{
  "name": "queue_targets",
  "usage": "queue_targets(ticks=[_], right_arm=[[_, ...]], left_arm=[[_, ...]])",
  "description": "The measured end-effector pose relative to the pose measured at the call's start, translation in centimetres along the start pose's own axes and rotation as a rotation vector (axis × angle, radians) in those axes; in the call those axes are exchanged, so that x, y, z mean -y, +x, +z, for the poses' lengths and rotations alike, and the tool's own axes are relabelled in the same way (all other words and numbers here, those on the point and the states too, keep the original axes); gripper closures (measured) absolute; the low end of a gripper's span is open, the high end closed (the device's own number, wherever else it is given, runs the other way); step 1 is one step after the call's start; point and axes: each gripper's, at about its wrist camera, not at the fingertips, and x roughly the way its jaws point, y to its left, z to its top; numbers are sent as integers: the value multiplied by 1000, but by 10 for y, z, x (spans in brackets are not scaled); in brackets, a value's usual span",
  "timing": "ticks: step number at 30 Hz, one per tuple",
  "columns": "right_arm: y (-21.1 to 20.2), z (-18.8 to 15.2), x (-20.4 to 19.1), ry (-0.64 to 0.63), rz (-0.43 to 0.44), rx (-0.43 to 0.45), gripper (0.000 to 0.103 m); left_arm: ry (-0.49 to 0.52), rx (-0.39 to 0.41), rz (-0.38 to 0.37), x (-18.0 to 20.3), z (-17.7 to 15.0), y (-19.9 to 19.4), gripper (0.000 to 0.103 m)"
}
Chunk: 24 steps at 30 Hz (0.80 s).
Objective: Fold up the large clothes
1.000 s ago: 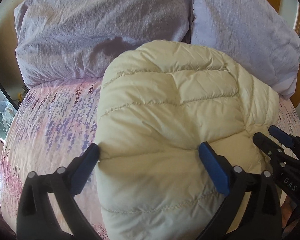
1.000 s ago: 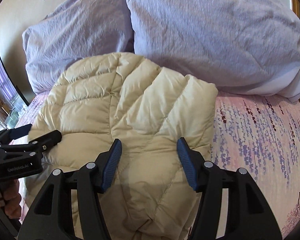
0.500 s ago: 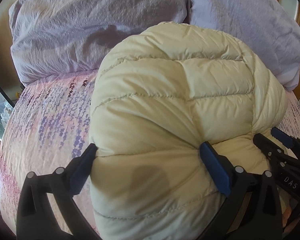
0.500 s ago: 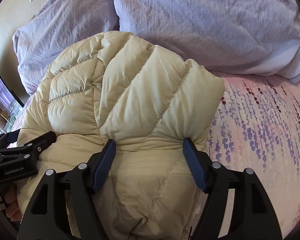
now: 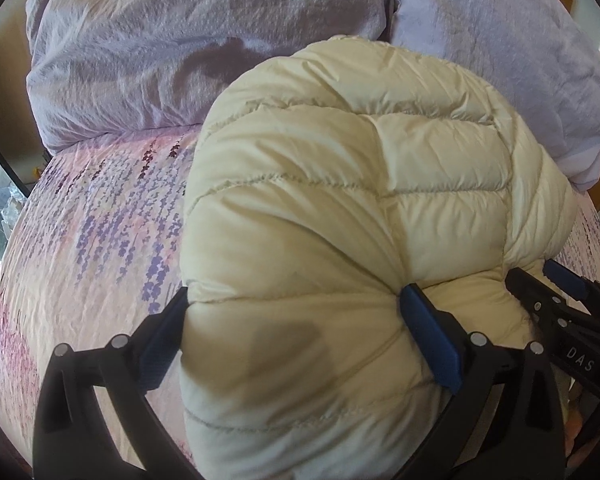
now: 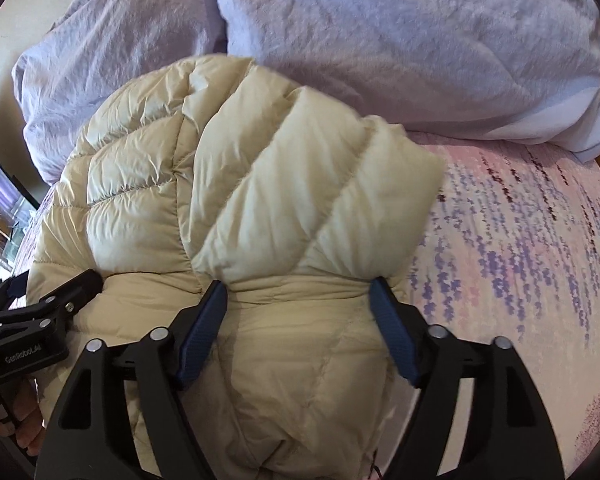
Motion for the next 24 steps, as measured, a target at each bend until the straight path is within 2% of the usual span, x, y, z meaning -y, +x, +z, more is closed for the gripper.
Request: queue_targets(ticks=[3, 9, 18, 24], right_arm=[[-11, 2, 9, 29, -48, 4, 13], [-47, -1, 24, 56, -103, 48, 6], [-108, -39, 1, -68, -62, 66, 2], [-134, -70, -17, -91, -22, 39, 2]], left_arm=[[-18, 13, -4, -4, -4, -11, 2], [-17, 55, -24, -19, -20, -45, 2], [-5, 90, -46, -31, -56, -102, 2], [-3, 99, -69, -36, -85, -135, 2]])
